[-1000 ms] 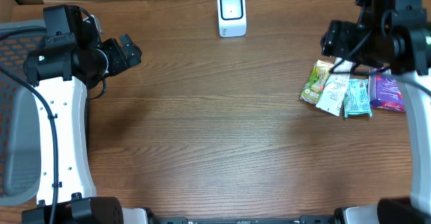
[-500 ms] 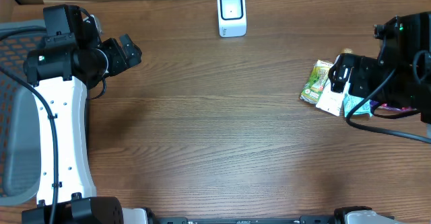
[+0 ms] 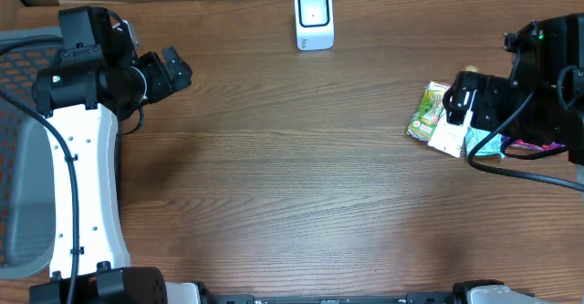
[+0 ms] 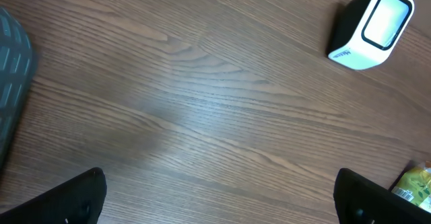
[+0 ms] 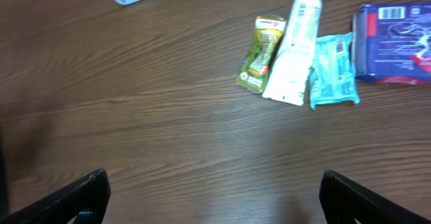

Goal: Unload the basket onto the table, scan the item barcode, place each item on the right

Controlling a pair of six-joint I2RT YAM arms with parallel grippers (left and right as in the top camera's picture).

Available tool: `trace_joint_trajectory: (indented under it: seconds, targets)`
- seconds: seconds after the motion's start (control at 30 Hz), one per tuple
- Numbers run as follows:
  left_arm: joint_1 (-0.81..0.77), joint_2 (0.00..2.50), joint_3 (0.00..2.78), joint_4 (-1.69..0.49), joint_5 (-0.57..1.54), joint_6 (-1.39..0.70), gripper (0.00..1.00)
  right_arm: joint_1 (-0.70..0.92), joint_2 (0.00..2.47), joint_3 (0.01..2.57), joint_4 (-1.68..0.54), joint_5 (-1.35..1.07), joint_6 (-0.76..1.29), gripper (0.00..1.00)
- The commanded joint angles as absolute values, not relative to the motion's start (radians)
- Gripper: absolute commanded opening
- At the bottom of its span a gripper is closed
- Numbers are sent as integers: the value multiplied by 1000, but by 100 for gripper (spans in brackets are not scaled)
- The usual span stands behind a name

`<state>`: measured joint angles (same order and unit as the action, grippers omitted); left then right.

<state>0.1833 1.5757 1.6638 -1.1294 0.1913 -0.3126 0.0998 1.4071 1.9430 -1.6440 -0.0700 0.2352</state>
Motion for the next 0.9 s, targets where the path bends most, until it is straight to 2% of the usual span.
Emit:
trace_joint_trajectory:
  seconds: [0.0, 0.63, 0.87]
  targets:
    - [178, 1584, 1672, -1126, 200, -322, 99, 105, 1383, 1957, -1644, -25, 234, 100]
    - [178, 1584, 1672, -1126, 200, -322, 99, 104, 1246, 1956, -1603, 184, 231, 100]
    - [178, 1584, 1672, -1126, 200, -322, 100, 105, 1111, 1798, -1286, 202, 118, 100]
